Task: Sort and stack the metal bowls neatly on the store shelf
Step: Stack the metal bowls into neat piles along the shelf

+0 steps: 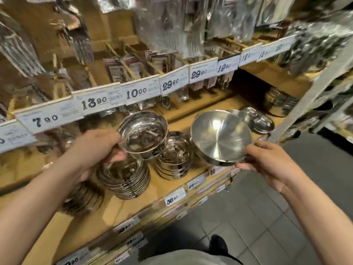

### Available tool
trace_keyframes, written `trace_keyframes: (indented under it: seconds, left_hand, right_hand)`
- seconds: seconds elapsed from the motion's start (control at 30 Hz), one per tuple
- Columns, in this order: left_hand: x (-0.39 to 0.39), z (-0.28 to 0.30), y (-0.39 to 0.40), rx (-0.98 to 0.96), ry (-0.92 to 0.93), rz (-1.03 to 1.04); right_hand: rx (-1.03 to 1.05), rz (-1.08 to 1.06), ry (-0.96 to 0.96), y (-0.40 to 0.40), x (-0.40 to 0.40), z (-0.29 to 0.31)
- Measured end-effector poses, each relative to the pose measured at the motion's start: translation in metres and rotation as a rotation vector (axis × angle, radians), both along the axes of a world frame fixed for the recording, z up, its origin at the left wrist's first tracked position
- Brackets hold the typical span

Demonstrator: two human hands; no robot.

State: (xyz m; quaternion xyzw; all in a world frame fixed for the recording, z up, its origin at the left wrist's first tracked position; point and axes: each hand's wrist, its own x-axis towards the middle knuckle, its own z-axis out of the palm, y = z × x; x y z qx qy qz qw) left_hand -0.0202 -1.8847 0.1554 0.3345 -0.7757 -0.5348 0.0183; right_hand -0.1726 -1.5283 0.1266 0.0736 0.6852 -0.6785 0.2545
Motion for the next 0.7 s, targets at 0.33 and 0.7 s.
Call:
trace_keyframes:
  seconds: [0.33, 0.7]
  left_hand:
    - [-0.083, -0.002, 0.111, 0.15, 0.044, 0.115]
    - [-0.14, -0.014, 0.177, 0.275, 0.079, 0.299]
  right_hand:
    - [0.014, -0.027, 0.021, 0.107, -0.115, -0.006]
    - [0.14, 0.037, 0.007, 0.106, -0.226, -0.018]
